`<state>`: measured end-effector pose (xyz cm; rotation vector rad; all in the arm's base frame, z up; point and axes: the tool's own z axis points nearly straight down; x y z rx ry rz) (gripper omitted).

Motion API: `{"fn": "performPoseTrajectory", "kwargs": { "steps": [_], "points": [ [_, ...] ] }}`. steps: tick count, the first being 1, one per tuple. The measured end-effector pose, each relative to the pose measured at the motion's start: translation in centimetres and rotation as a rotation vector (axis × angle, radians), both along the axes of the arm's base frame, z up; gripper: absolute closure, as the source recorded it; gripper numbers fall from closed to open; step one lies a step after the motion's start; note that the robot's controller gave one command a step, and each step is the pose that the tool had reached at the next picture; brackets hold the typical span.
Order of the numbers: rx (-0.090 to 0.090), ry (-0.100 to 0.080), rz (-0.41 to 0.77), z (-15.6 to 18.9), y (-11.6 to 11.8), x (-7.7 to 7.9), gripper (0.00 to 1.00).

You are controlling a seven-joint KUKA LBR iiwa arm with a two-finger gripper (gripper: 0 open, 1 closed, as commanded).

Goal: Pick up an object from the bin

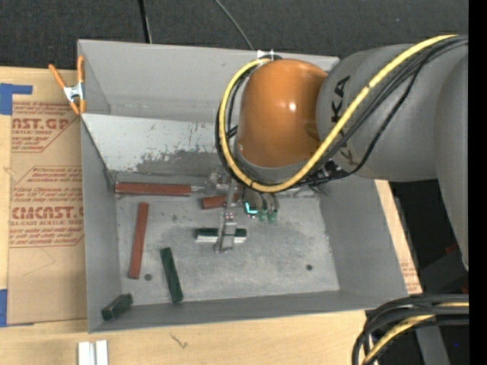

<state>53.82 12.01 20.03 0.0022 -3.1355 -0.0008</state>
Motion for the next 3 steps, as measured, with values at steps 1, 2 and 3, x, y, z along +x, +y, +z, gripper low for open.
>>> {"fn": "performPoseTrajectory", "kwargs": {
  "steps": [1,2,3],
  "points": [
    [0.001,-0.007,-0.001,0.4,0.0,0.2,0.0],
    [0.001,-0.01,-0.1,-12.7,-4.6,4.7,1.0],
    [0.0,0.002,-0.1,-13.0,-4.6,4.4,0.0]
  ]
}}
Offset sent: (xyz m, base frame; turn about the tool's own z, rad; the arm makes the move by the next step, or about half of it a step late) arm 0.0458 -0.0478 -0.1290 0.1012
